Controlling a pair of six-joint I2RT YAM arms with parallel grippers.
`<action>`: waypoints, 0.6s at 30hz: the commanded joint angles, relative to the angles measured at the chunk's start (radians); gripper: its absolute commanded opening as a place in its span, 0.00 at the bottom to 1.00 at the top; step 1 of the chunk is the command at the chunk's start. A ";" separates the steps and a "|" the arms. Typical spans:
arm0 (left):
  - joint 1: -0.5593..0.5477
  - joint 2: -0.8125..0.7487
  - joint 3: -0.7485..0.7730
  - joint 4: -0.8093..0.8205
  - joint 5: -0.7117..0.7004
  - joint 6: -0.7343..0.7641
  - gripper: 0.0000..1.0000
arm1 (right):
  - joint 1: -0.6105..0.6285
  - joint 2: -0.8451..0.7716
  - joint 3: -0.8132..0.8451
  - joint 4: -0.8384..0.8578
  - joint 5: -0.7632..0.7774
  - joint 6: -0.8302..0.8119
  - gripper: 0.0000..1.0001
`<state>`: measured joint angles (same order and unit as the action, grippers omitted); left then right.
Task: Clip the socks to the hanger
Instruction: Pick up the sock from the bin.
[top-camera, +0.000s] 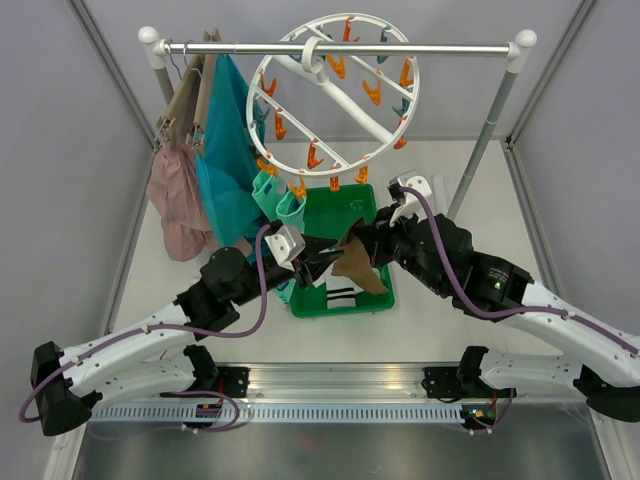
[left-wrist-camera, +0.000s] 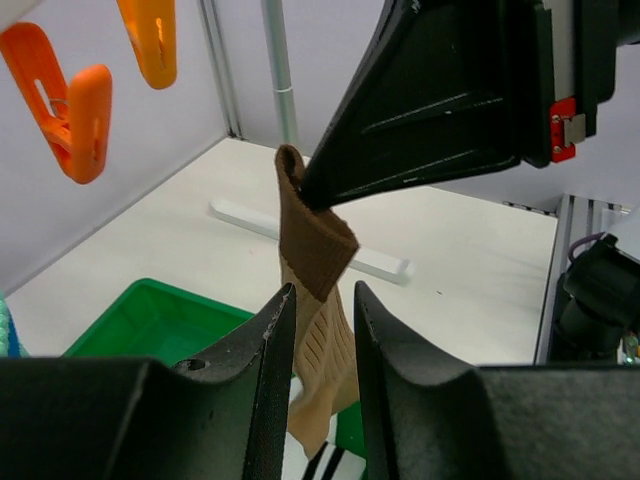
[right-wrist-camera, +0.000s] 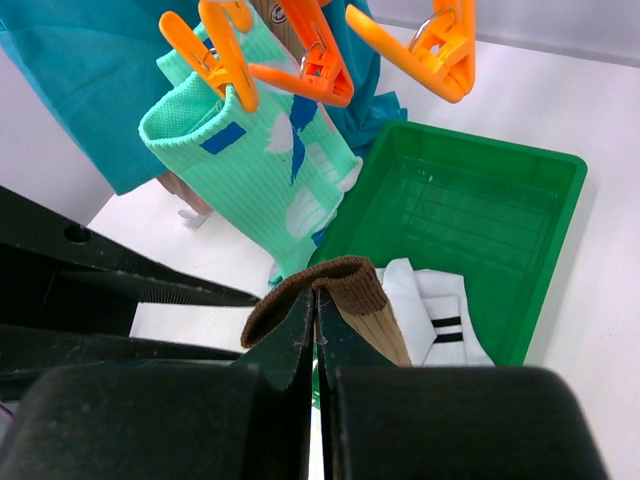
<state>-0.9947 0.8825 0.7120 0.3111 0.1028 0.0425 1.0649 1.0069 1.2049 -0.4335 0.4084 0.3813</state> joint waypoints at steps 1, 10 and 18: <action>-0.013 0.012 -0.002 0.106 -0.072 0.051 0.35 | 0.003 -0.005 0.047 -0.014 -0.019 0.007 0.00; -0.024 0.062 0.020 0.129 -0.066 0.076 0.35 | 0.003 0.009 0.058 -0.017 -0.065 0.010 0.00; -0.027 0.055 0.010 0.149 -0.091 0.091 0.35 | 0.003 0.012 0.062 -0.033 -0.080 0.010 0.00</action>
<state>-1.0134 0.9527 0.7120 0.3996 0.0326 0.0921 1.0649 1.0180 1.2201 -0.4568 0.3378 0.3820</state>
